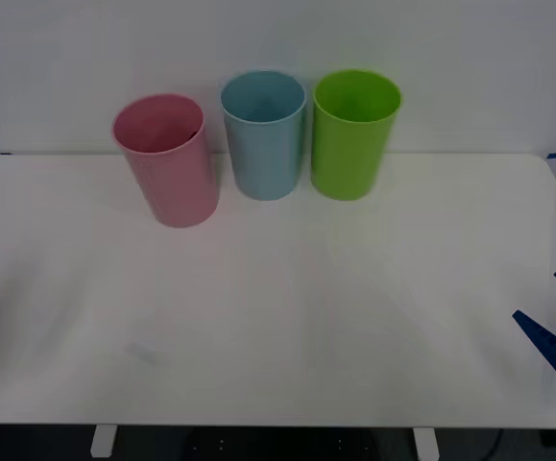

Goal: Grasp the object on the table and drop it into the matching bin: aluminum can to the light blue bin, PET bottle to the pink bin.

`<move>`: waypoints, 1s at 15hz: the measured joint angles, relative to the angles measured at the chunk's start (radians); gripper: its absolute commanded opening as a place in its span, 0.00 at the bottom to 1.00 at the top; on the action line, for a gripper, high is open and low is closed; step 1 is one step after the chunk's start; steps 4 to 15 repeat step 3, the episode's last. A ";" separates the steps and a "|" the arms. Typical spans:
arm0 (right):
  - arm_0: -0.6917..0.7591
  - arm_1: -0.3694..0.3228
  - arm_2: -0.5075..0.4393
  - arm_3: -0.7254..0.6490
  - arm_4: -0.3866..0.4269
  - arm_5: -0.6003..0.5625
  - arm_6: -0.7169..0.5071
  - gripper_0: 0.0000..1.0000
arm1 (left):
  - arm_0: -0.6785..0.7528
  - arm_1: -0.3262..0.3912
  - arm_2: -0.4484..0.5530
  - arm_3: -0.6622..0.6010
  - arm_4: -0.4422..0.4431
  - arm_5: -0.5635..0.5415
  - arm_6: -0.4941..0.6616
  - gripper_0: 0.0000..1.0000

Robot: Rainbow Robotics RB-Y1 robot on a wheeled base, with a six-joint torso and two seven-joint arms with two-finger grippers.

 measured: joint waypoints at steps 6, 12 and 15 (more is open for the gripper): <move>0.000 0.000 0.000 0.000 0.000 0.000 0.000 1.00 | 0.000 0.000 -0.005 0.000 0.000 0.000 0.001 1.00; 0.000 0.000 0.000 0.000 0.000 0.000 0.000 1.00 | 0.000 0.000 -0.005 0.000 0.000 0.000 0.001 1.00; 0.000 0.000 0.000 0.000 0.000 0.000 0.000 1.00 | 0.000 0.000 -0.005 0.000 0.000 0.000 0.001 1.00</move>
